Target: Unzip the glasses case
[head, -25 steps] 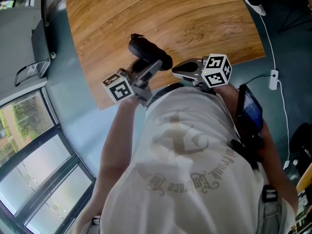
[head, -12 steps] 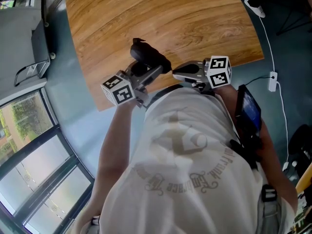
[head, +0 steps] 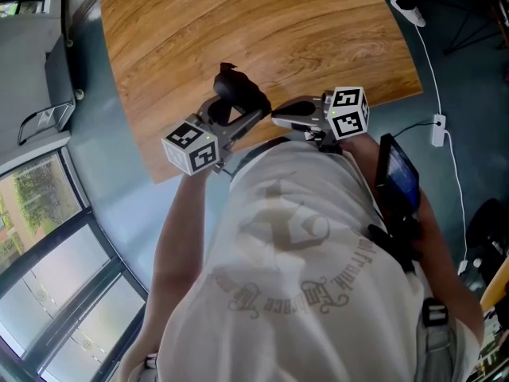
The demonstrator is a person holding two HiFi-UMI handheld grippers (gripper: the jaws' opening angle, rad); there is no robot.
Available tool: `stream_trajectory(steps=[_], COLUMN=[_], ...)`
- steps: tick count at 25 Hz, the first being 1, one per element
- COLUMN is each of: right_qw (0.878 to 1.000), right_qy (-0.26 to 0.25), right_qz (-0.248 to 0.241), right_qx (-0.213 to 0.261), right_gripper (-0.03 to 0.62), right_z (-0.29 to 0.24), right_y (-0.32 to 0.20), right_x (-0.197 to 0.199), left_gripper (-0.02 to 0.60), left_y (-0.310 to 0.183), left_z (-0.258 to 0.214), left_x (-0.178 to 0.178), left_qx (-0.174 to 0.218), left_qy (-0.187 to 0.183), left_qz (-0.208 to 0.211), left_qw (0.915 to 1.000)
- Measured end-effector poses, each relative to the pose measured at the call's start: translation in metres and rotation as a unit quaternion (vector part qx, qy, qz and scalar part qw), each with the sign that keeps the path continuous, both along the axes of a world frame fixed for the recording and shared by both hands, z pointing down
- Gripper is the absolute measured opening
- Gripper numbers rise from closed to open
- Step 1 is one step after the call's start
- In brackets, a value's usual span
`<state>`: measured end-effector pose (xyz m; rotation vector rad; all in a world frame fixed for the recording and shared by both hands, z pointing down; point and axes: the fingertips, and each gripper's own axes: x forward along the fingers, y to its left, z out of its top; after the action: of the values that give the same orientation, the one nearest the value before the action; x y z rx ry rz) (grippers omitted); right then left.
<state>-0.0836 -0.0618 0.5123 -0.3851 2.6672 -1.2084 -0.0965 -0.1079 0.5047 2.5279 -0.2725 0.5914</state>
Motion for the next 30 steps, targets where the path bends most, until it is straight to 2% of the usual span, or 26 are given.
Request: stream_trajectory(steps=[4, 16, 30], right_qw=[1.000, 1.000, 1.000], right_qy=[-0.006, -0.006, -0.011], right_qz=[-0.002, 0.000, 0.001], right_qx=[0.004, -0.001, 0.001], right_gripper=[0.005, 0.006, 0.006], right_z=[-0.006, -0.005, -0.009], right_y=[0.000, -0.001, -0.003], right_x=[-0.003, -0.002, -0.005], left_gripper=[0.295, 0.298, 0.298], left_y=[0.006, 0.011, 0.014], left_z=[0.004, 0.016, 0.024], left_x=[0.000, -0.001, -0.008], left_qx=[0.023, 0.060, 0.093], left_qy=[-0.023, -0.082, -0.123], left_qz=[0.026, 0.051, 0.071], left_qw=[0.9991, 0.9935, 0.9854])
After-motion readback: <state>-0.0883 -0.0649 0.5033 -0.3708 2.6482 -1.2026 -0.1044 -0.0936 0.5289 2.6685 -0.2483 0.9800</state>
